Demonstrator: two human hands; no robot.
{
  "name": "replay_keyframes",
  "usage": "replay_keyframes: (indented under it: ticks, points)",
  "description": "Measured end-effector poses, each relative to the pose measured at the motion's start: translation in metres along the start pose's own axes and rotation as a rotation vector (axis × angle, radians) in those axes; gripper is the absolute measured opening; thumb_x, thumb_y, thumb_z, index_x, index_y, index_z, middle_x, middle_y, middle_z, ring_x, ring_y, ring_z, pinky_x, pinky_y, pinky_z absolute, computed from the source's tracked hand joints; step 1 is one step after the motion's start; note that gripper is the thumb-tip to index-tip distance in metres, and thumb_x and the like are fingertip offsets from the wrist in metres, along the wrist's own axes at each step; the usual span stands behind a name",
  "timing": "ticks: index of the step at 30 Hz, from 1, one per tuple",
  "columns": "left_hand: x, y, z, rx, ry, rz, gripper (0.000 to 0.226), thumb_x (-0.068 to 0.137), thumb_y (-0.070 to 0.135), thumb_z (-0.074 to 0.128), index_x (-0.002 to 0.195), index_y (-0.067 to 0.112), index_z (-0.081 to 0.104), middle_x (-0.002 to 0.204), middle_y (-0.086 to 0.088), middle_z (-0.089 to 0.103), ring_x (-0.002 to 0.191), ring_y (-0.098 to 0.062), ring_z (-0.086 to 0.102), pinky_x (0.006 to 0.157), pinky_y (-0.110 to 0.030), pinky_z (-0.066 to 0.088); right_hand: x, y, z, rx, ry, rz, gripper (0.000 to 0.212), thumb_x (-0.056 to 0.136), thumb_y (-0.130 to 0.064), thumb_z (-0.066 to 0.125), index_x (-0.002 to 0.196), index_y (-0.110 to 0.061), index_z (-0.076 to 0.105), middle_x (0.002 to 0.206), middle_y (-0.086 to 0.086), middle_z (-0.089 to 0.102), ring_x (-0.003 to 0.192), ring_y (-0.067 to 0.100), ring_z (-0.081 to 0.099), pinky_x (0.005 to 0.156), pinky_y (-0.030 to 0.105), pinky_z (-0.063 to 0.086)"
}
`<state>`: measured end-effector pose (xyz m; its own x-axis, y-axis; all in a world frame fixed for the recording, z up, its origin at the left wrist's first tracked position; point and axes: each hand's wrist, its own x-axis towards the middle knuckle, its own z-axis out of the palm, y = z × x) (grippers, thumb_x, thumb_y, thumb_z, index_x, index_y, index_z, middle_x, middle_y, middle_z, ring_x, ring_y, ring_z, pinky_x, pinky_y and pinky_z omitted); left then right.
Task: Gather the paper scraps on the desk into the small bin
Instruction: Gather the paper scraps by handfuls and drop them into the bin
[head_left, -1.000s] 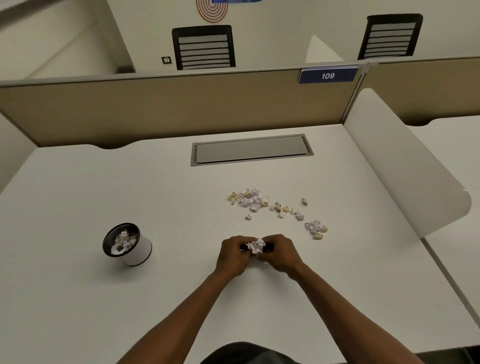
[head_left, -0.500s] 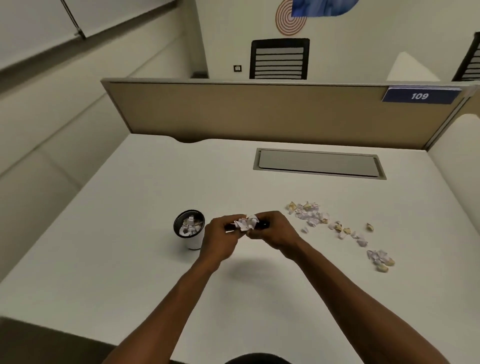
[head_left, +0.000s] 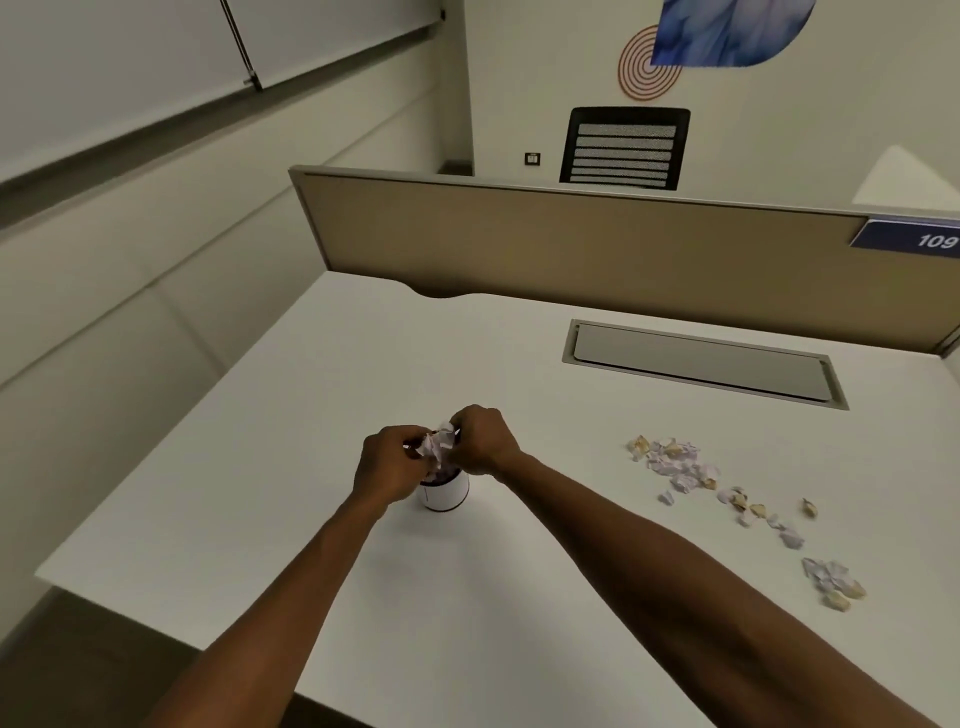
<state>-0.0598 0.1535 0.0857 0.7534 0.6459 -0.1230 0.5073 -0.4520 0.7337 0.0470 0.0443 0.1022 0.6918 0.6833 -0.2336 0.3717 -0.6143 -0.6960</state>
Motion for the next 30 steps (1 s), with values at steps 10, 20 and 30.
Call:
replay_keyframes:
  ticks: [10, 20, 30]
  points:
    - [-0.009, -0.022, 0.008, 0.114, 0.117, 0.224, 0.033, 0.082, 0.005, 0.07, 0.112, 0.017, 0.073, 0.104, -0.005, 0.076, 0.093, -0.025, 0.071, 0.082, -0.032, 0.057, -0.013, 0.006, 0.007, -0.35, 0.079, -0.263, 0.014, 0.078, -0.012, 0.065, 0.077, -0.011, 0.052, 0.087, 0.015, 0.064, 0.078, 0.032, 0.055, 0.061, 0.032, 0.032]
    - [-0.022, -0.054, 0.03, 0.547, -0.128, 0.394, 0.067, 0.095, 0.036, 0.055, 0.155, 0.022, 0.03, 0.162, 0.008, 0.029, 0.155, -0.021, 0.006, 0.125, -0.048, 0.004, -0.023, 0.045, 0.035, -0.698, -0.113, -0.427, 0.059, 0.103, -0.036, 0.043, 0.154, -0.011, 0.027, 0.161, 0.009, 0.029, 0.153, 0.038, 0.005, 0.122, 0.052, 0.018]
    - [-0.035, -0.03, 0.05, 0.32, 0.173, 0.54, 0.036, 0.089, 0.032, 0.064, 0.117, 0.01, 0.07, 0.125, -0.005, 0.068, 0.13, -0.027, 0.054, 0.109, -0.051, 0.043, -0.065, 0.094, 0.018, -0.168, 0.269, -0.315, 0.04, 0.096, -0.038, 0.056, 0.13, -0.018, 0.062, 0.126, 0.003, 0.067, 0.123, 0.02, 0.055, 0.1, 0.03, 0.045]
